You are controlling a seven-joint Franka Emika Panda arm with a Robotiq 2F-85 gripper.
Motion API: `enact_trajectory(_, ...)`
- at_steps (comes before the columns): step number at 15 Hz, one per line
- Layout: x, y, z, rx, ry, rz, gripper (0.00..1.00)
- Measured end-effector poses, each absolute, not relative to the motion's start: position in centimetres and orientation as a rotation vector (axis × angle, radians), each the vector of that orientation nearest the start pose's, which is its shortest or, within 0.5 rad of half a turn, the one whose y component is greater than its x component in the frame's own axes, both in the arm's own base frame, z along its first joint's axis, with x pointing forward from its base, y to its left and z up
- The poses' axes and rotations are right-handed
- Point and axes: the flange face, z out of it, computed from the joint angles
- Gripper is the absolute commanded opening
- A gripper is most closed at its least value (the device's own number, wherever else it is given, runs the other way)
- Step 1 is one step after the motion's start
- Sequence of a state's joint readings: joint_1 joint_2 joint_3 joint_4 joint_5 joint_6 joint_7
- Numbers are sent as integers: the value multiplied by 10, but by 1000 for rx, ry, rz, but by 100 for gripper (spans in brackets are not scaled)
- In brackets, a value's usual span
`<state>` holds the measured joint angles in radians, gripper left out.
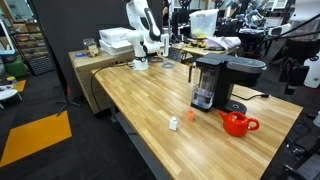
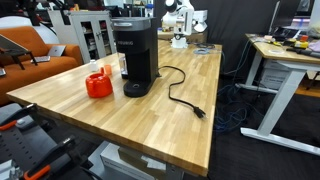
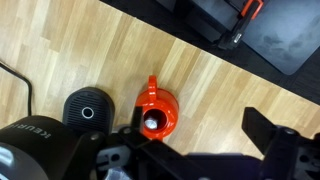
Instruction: Move the kettle to the left
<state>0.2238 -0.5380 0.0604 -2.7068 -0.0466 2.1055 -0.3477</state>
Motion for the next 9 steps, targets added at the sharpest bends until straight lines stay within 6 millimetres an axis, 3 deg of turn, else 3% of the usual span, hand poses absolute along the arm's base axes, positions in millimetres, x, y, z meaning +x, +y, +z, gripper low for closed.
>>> enact_trajectory(6,327,91,350,-3009,-973,186,100)
enact_trajectory(9,332,88,338,-3001,-932,168,100)
